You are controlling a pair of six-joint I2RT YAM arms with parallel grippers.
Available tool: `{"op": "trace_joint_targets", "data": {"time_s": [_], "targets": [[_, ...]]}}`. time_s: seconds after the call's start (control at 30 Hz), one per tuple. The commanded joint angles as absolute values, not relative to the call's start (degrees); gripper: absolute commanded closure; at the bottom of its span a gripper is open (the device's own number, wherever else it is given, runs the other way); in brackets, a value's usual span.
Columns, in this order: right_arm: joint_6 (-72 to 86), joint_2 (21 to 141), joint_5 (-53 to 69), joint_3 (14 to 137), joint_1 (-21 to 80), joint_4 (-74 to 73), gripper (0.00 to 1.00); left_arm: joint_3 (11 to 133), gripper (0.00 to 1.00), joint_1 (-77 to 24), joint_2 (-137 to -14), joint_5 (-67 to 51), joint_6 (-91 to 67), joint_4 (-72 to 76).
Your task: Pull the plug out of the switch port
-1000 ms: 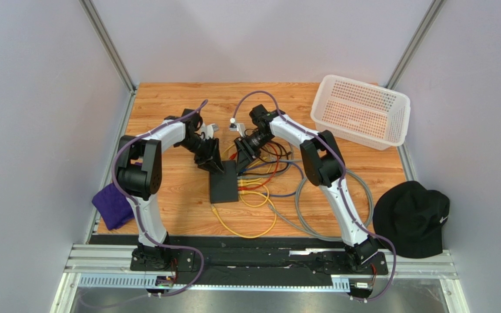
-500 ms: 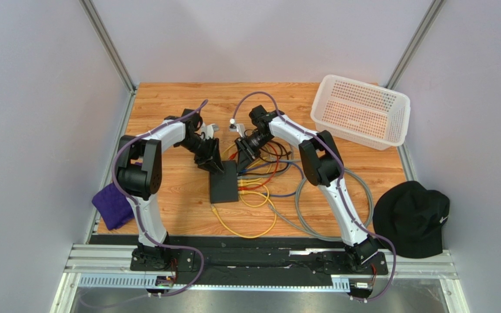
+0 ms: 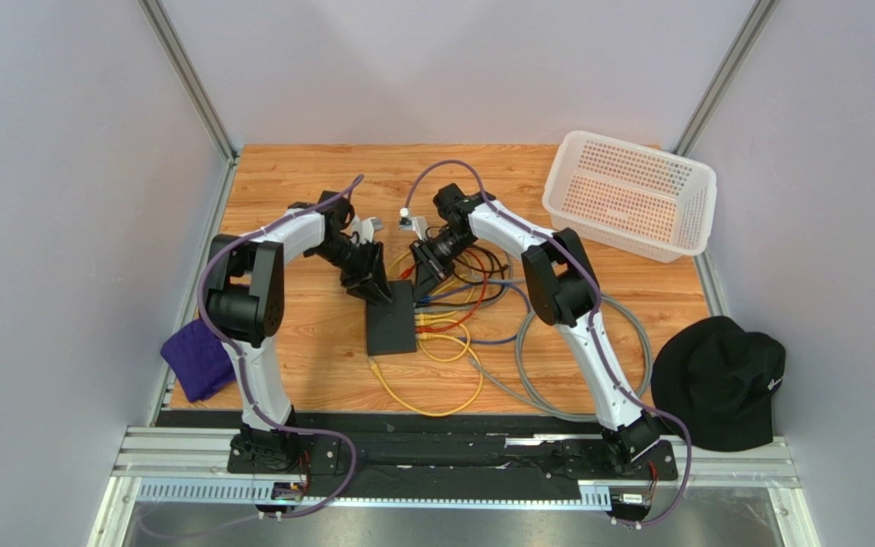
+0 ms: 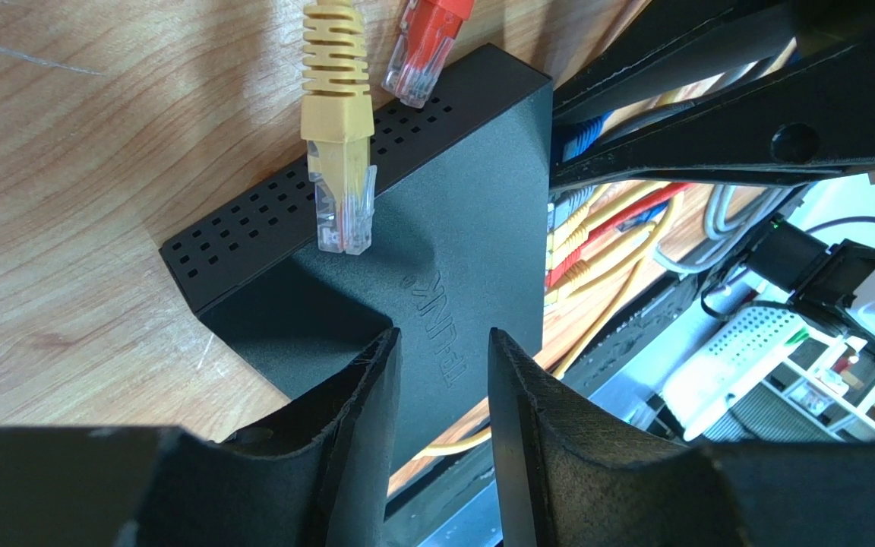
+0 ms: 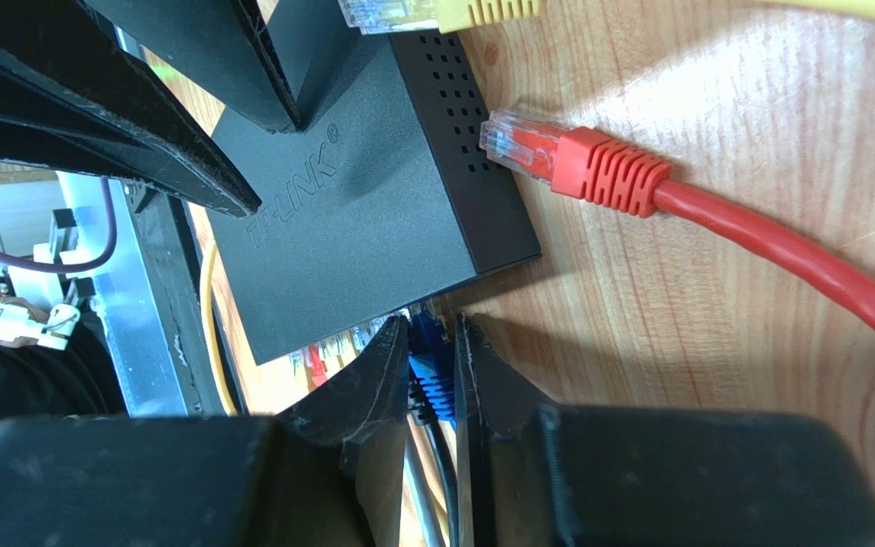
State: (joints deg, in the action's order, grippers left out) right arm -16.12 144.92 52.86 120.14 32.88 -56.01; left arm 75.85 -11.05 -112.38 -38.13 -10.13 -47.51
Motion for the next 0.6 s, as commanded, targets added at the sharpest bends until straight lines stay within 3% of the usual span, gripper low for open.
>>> {"op": "trace_joint_targets", "data": {"time_s": [0.0, 0.47, 0.57], "targets": [[-19.68, 147.39, 39.64, 117.69, 35.16, -56.33, 1.0, 76.82, 0.56, -10.81, -114.78, -35.51, -8.09, -46.67], [-20.92, 146.25, 37.97, 115.93, 34.72, -57.04, 1.0, 77.17, 0.57, -11.07, -116.01, -36.39, -8.09, -46.84], [-22.49, 147.65, 38.23, 121.08, 34.63, -60.1, 1.0, 77.17, 0.57, -11.07, -116.28, -36.74, -8.09, -46.85]]}}
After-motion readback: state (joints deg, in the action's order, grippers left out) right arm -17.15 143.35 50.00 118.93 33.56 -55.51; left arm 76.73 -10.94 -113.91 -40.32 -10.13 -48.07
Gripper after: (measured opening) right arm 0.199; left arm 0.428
